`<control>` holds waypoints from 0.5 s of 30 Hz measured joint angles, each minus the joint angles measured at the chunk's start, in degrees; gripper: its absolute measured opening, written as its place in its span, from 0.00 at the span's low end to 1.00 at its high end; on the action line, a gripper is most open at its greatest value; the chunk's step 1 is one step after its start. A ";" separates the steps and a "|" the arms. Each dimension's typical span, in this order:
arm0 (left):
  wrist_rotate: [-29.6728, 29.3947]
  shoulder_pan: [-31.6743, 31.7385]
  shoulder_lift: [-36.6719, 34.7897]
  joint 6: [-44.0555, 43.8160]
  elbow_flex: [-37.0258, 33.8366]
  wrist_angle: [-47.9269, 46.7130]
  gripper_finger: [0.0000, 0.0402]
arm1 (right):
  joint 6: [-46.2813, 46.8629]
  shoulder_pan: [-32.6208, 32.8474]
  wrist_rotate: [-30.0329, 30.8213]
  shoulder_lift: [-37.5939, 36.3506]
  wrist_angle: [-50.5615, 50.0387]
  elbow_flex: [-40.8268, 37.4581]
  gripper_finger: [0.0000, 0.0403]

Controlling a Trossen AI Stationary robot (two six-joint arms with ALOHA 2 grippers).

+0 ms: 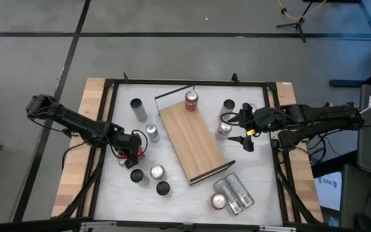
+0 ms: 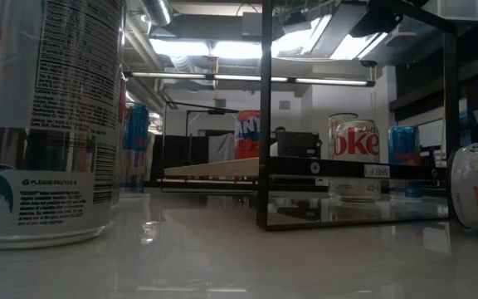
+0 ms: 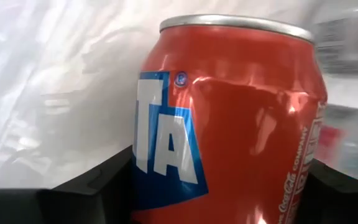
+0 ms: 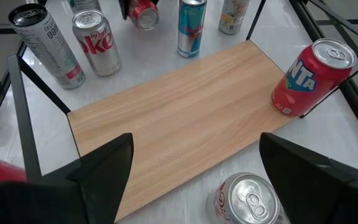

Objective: Place canned beverage on shelf
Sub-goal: Align the left orange soda can with the other orange soda can

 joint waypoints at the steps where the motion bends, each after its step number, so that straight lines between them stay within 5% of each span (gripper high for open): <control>1: 0.33 -0.01 0.00 0.00 0.57 0.11 0.70 | 0.02 0.00 0.00 -0.01 0.00 0.00 0.85; 7: -0.66 0.01 -0.02 0.06 4.76 -0.13 0.70 | 0.00 0.00 0.00 0.00 0.00 0.00 0.85; 15: -9.87 0.01 -0.02 0.53 11.48 -0.24 0.71 | 0.00 0.00 0.00 0.00 0.00 0.00 0.85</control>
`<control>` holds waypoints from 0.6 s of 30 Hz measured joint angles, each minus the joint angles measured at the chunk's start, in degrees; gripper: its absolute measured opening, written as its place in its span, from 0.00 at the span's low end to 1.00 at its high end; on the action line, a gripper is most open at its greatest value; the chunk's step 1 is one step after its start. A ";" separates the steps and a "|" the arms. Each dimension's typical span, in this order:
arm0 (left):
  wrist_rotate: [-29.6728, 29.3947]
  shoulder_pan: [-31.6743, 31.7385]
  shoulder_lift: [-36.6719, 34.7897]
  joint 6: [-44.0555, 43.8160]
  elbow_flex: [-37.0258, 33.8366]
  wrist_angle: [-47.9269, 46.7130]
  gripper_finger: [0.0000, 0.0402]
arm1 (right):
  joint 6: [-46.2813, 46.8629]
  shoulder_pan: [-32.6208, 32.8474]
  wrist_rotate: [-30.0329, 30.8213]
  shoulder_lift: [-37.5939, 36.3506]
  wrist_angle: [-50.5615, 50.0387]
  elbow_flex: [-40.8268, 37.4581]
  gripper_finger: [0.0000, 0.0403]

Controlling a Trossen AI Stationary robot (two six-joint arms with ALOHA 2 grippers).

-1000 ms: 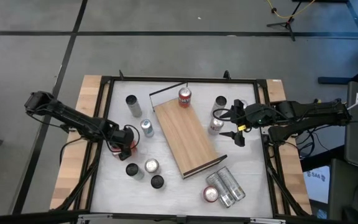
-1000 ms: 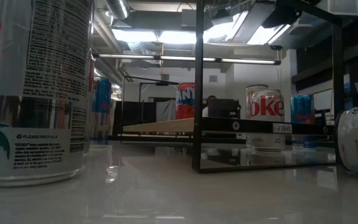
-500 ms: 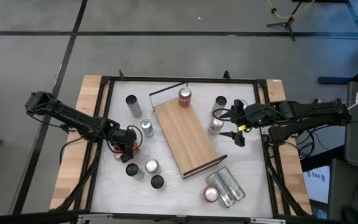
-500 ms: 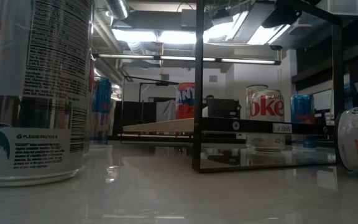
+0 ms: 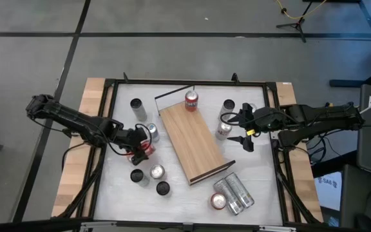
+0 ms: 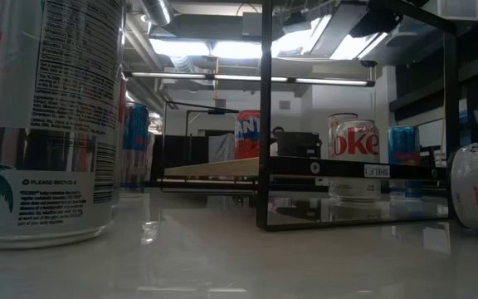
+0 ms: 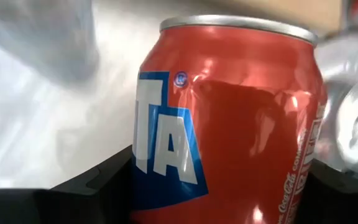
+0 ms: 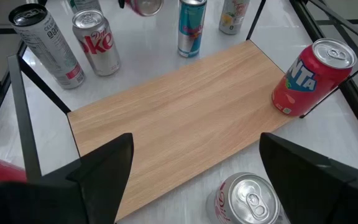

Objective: Place canned beverage on shelf
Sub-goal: Align the left orange soda can with the other orange soda can

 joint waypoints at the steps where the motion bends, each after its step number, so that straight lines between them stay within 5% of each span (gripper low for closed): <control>1: -1.65 0.00 0.00 0.04 0.74 0.16 0.71 | 0.00 0.00 0.00 0.01 0.01 0.00 0.85; 12: -27.71 0.02 3.01 15.14 1.57 27.24 0.71 | 0.00 -0.01 0.00 0.00 2.31 0.00 0.85; 18: -33.67 0.04 12.60 28.91 1.57 48.79 0.71 | -0.35 -0.01 0.00 0.70 5.90 0.02 0.85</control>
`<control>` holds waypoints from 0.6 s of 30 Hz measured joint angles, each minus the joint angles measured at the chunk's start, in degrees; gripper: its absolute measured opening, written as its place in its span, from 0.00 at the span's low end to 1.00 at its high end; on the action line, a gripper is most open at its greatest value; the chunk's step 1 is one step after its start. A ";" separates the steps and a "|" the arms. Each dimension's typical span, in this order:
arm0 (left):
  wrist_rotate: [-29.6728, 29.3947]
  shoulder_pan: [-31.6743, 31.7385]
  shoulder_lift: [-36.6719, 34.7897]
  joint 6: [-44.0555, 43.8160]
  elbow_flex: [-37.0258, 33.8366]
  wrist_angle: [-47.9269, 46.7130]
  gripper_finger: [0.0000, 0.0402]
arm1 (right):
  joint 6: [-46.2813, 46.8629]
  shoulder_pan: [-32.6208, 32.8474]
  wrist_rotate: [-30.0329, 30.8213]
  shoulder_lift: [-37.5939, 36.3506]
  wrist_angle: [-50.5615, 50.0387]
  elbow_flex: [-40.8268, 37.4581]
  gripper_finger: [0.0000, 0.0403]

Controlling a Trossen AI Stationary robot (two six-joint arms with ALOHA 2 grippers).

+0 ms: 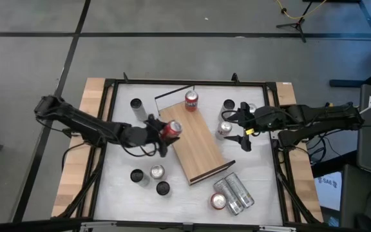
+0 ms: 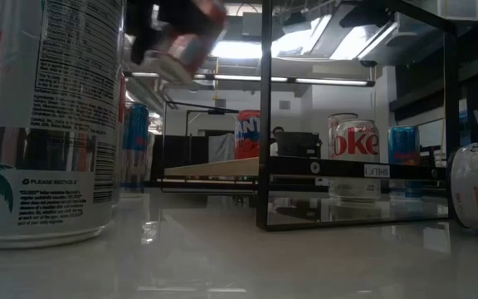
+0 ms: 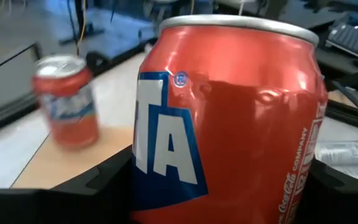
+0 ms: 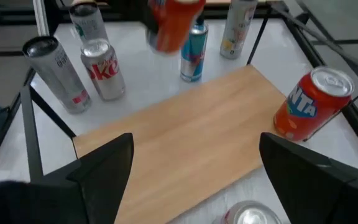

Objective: Place canned beverage on shelf
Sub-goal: Align the left orange soda can with the other orange soda can

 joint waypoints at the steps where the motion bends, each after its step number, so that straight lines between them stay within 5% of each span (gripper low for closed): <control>1: -0.11 0.00 1.97 1.50 0.00 3.83 0.71 | -0.02 0.01 0.00 0.29 0.95 0.00 0.85; 11: -0.11 0.00 20.98 8.58 0.29 37.27 0.71 | -0.11 0.01 -0.02 2.94 7.54 0.02 0.85; 18: 0.86 -0.04 30.58 10.35 5.40 39.82 0.71 | -0.65 0.01 -1.63 5.96 10.87 0.00 0.85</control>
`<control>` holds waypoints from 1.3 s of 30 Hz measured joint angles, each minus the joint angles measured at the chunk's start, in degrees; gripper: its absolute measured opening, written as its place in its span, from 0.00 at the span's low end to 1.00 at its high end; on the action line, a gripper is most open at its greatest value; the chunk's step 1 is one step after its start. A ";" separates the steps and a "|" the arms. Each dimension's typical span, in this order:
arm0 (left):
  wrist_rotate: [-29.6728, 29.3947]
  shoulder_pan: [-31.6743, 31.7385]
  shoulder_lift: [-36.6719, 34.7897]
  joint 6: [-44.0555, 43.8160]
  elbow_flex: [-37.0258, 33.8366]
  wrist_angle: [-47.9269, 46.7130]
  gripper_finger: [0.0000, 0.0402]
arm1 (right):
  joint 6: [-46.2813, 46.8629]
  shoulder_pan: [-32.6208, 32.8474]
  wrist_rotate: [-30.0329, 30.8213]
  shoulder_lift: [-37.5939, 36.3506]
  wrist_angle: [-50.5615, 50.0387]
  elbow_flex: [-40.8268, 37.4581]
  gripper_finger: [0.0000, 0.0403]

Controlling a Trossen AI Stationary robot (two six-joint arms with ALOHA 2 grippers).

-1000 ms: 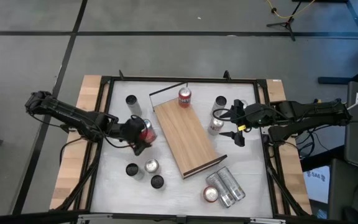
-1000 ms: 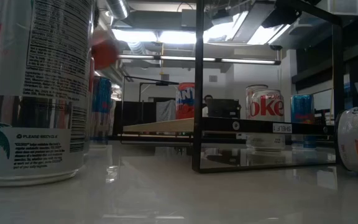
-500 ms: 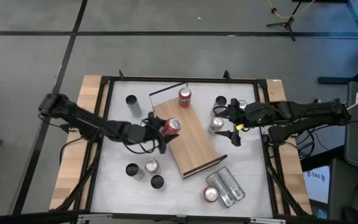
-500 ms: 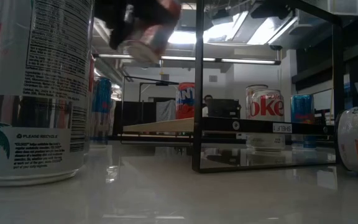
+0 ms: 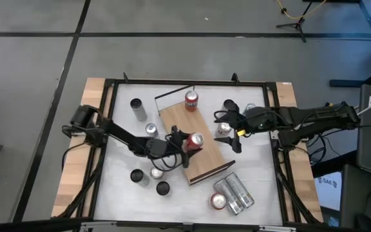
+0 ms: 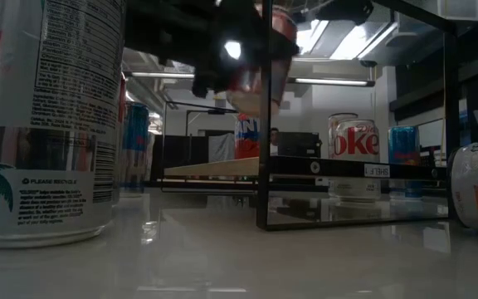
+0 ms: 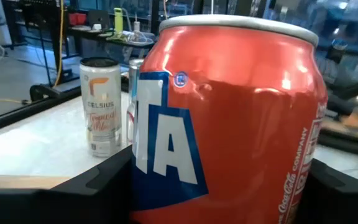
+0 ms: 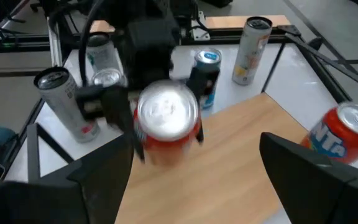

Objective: Place canned beverage on shelf
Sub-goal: Align the left orange soda can with the other orange soda can

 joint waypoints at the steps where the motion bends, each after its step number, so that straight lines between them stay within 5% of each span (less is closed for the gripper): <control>1: -0.02 0.00 1.17 0.89 1.02 0.01 0.71 | -0.12 -0.02 -0.07 0.42 0.13 0.00 0.85; 10: 1.96 1.20 6.55 4.21 7.02 0.13 0.71 | -0.99 -0.02 0.45 2.87 1.31 0.00 0.85; 23: 7.89 5.97 8.02 0.66 7.28 -0.92 0.71 | -1.01 -0.02 0.76 2.45 1.39 0.00 0.85; 39: 8.47 5.92 10.99 0.76 7.28 -2.88 0.75 | -1.01 -0.02 0.78 2.69 0.69 0.00 0.85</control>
